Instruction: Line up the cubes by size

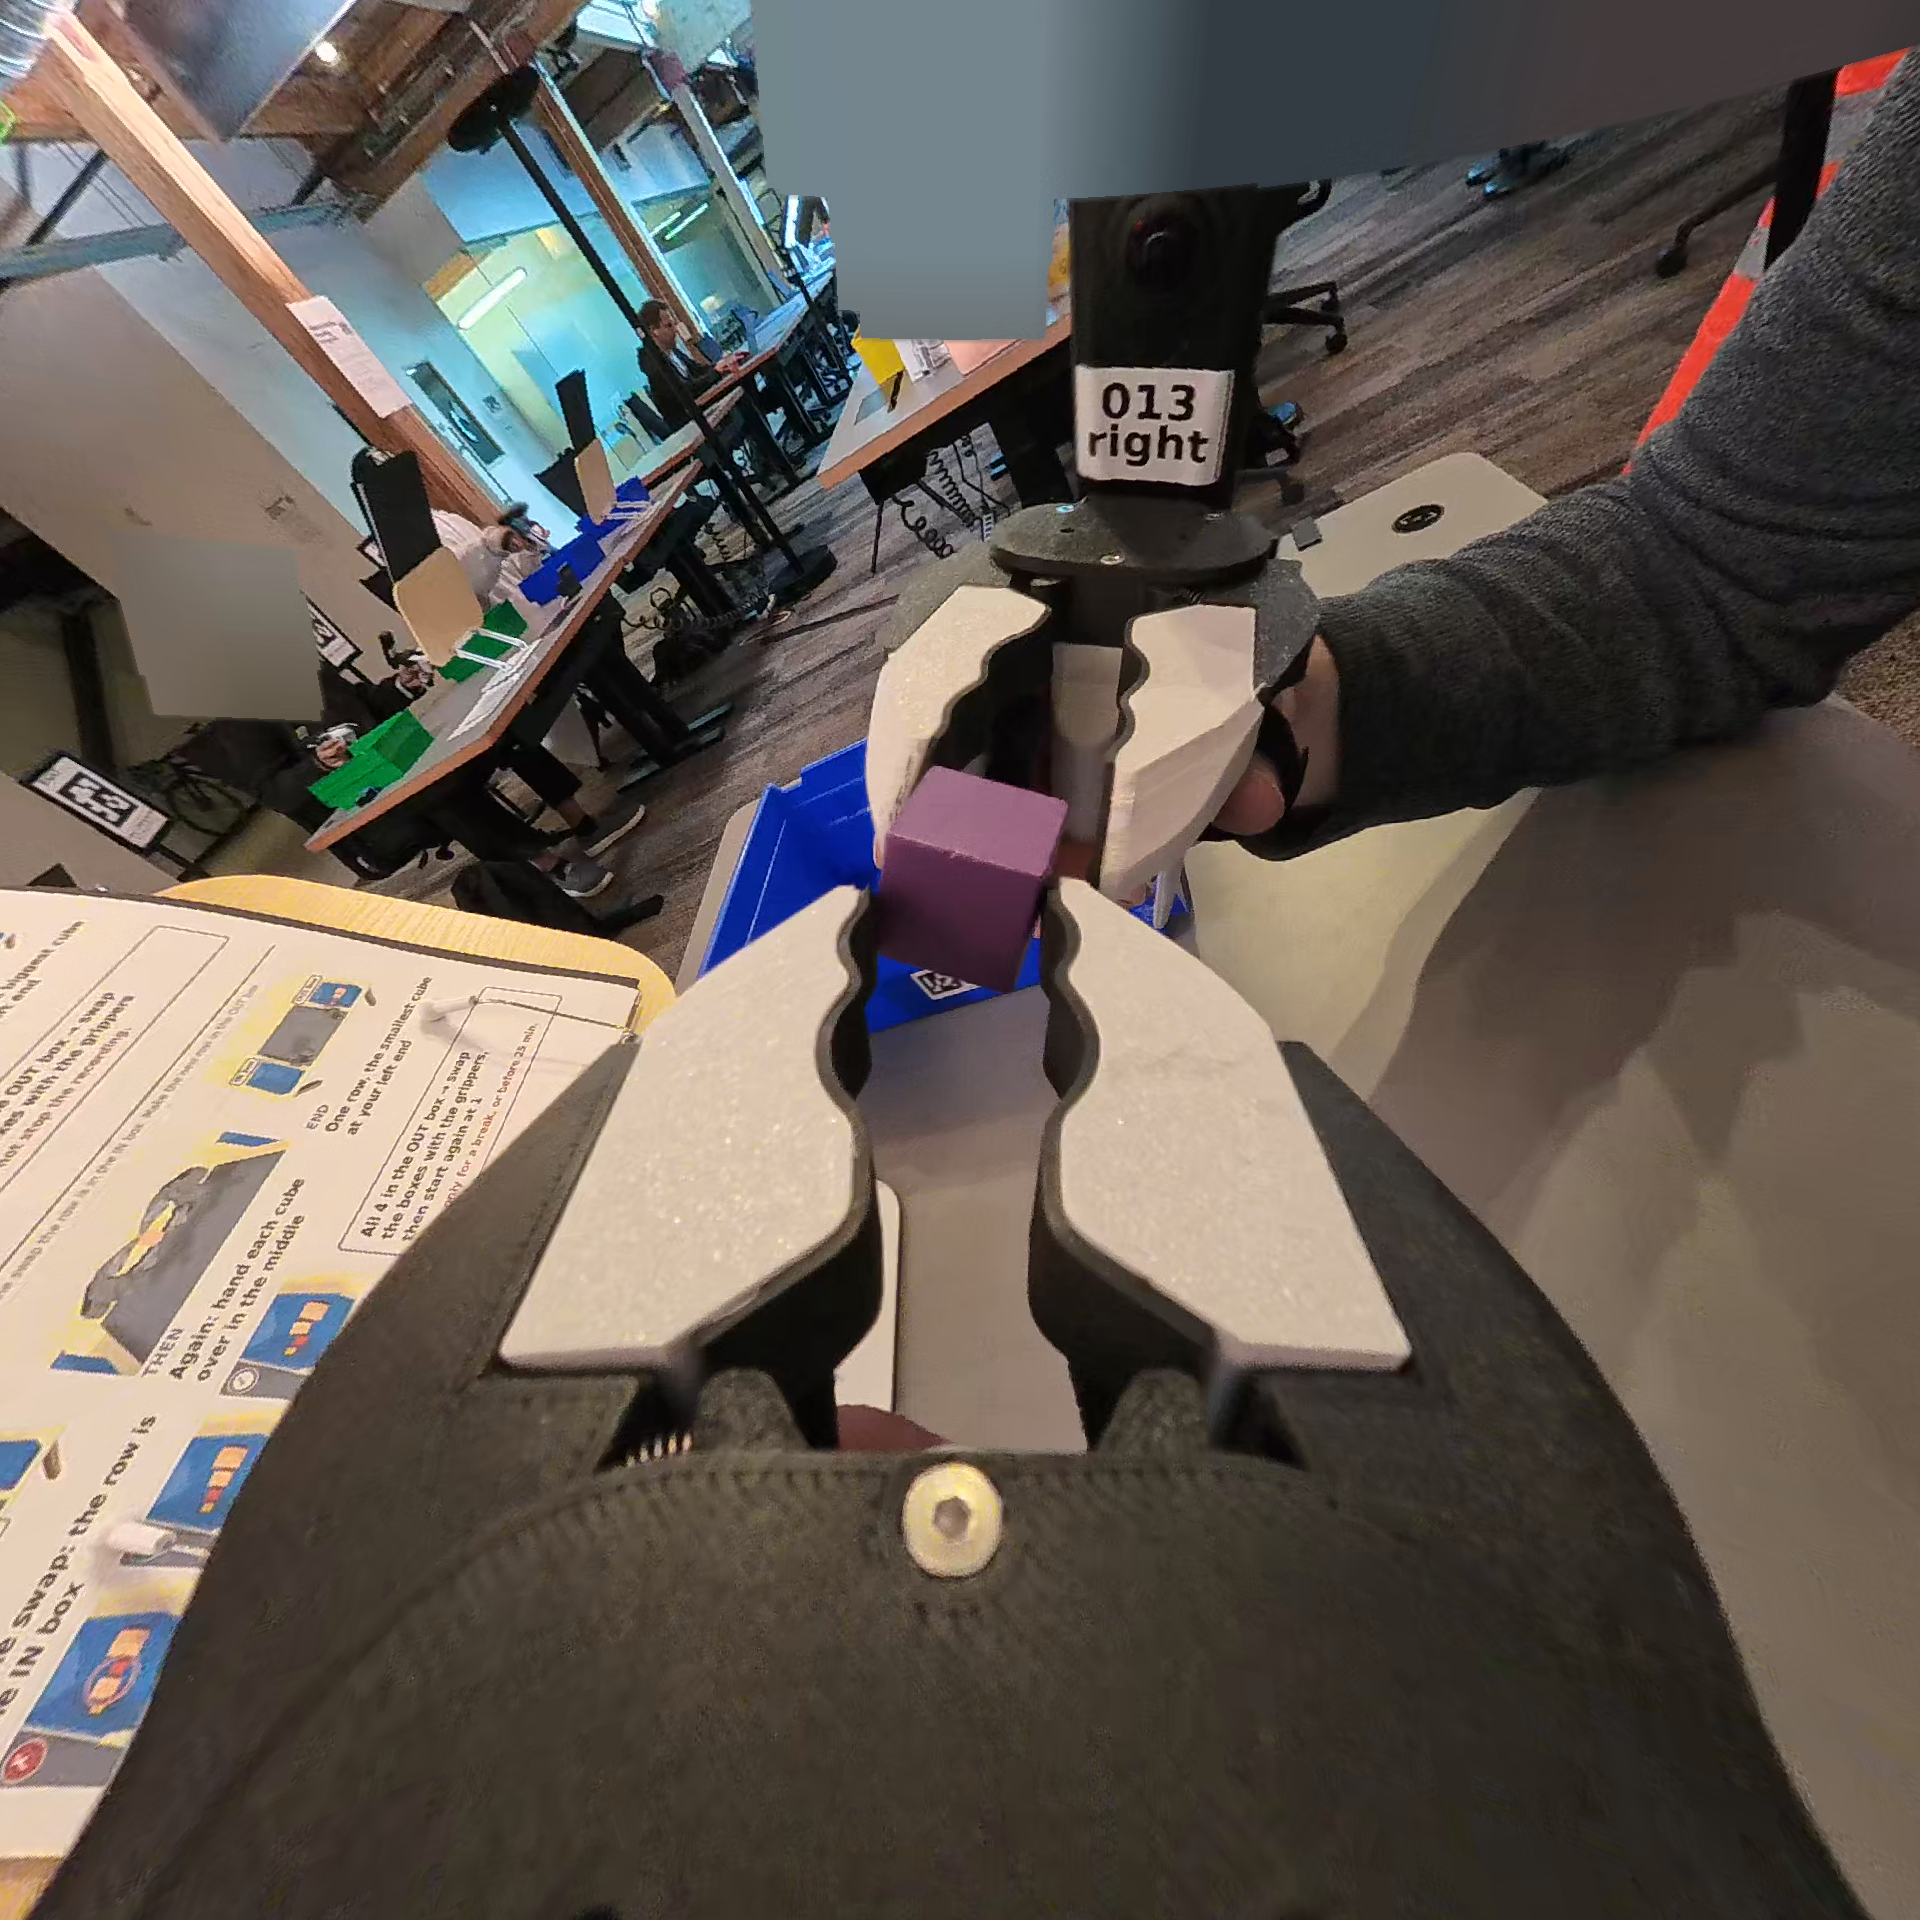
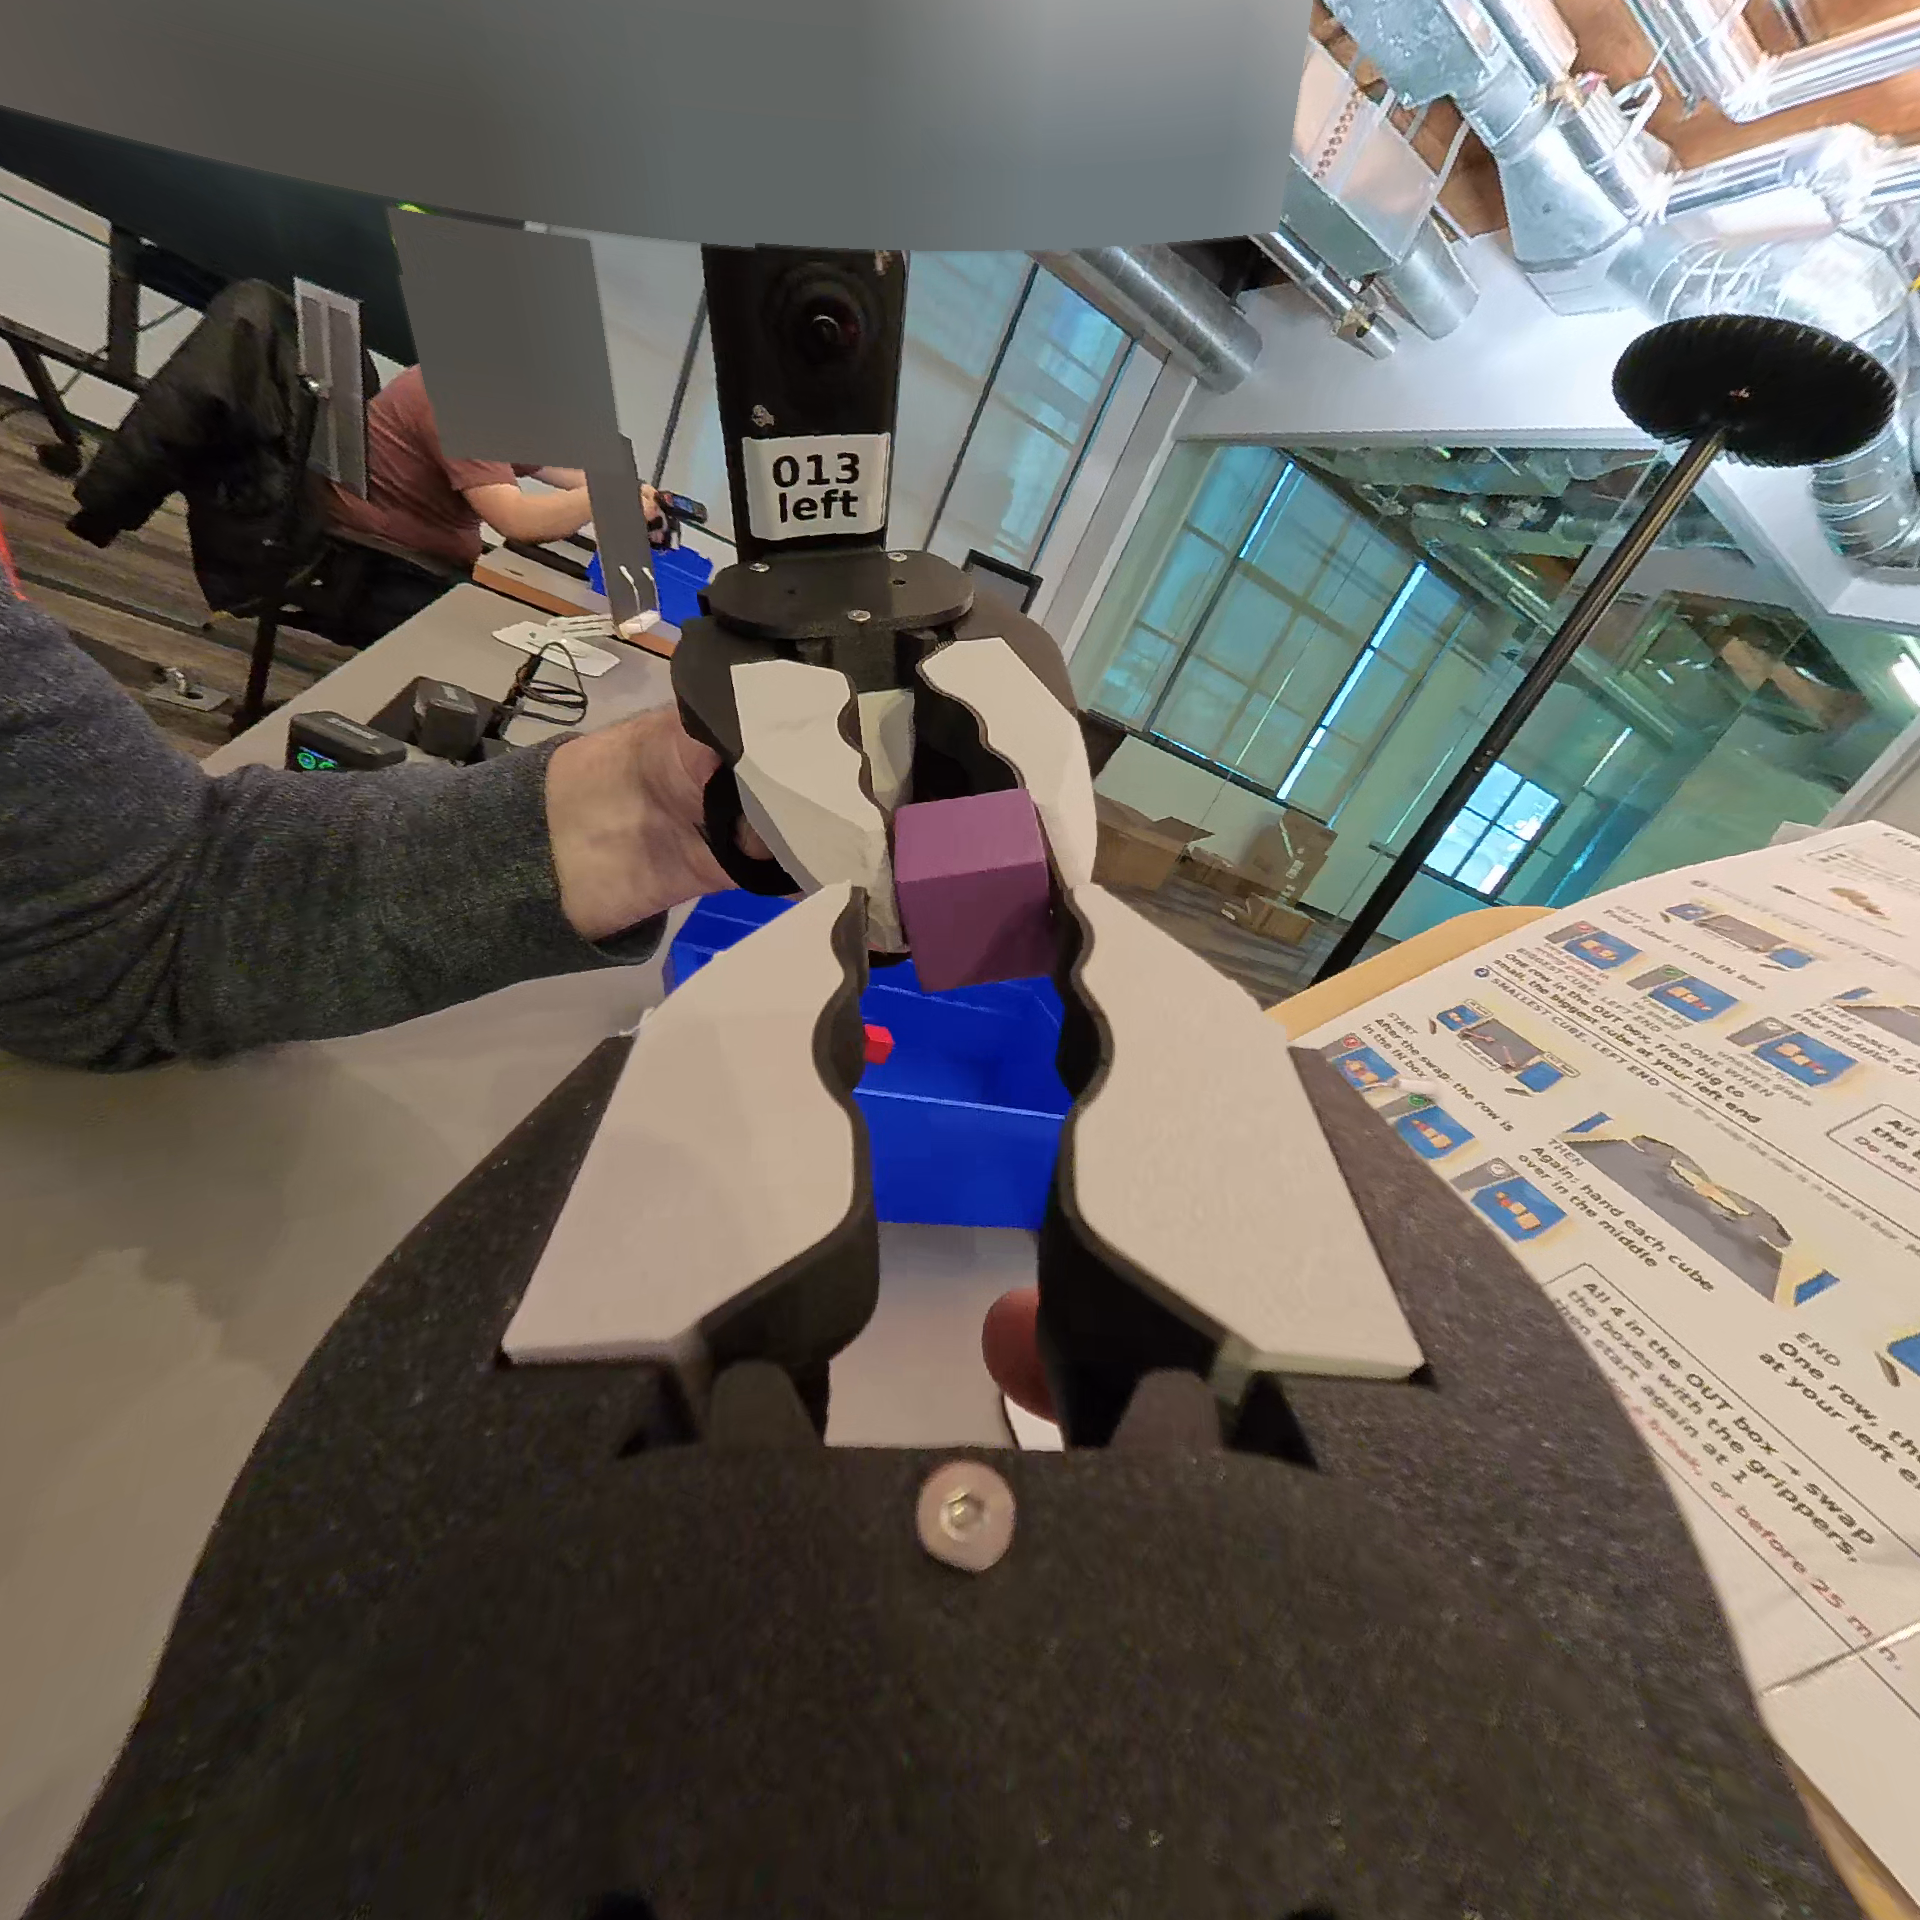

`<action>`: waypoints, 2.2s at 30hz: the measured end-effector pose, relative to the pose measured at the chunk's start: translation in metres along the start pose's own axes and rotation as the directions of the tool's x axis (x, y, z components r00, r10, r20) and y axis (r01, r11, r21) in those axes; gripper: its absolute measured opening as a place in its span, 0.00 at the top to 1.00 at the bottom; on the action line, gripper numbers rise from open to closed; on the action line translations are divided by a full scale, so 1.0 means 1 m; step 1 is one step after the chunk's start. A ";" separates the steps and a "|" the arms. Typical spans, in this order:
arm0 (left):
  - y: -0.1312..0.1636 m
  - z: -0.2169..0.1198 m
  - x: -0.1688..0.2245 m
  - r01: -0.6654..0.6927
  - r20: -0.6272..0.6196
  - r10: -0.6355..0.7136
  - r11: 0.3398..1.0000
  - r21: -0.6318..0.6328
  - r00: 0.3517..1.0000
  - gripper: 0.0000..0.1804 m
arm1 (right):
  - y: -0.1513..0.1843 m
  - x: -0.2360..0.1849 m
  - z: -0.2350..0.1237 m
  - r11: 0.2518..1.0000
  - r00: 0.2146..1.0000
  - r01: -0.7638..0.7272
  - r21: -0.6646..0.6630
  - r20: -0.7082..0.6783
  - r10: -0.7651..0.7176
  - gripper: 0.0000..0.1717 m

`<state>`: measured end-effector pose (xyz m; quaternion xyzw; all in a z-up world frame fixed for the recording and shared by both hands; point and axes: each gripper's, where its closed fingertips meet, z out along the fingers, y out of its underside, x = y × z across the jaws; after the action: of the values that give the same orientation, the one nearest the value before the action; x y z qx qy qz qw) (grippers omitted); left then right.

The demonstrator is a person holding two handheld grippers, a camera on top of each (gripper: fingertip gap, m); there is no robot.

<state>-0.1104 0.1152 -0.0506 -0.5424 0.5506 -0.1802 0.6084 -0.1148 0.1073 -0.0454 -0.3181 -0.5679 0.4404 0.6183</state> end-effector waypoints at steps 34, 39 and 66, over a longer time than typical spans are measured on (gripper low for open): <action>0.004 0.009 0.012 -0.011 -0.055 0.010 1.000 -0.019 0.998 0.85 | 0.000 -0.004 -0.009 0.987 0.991 0.131 -0.087 0.050 -0.127 0.85; 0.003 0.011 0.011 -0.003 -0.044 0.003 1.000 -0.012 0.999 0.85 | -0.002 -0.003 -0.011 0.987 0.991 0.131 -0.089 0.044 -0.128 0.85; 0.012 0.014 0.021 -0.081 -0.066 0.075 0.992 -0.101 0.995 0.85 | 0.008 -0.012 -0.013 0.951 0.970 0.232 -0.203 0.118 -0.212 0.85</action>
<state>-0.0959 0.1088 -0.0734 -0.5455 0.5985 -0.1442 0.5687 -0.1028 0.1011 -0.0596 -0.2962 -0.6731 0.3184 0.5982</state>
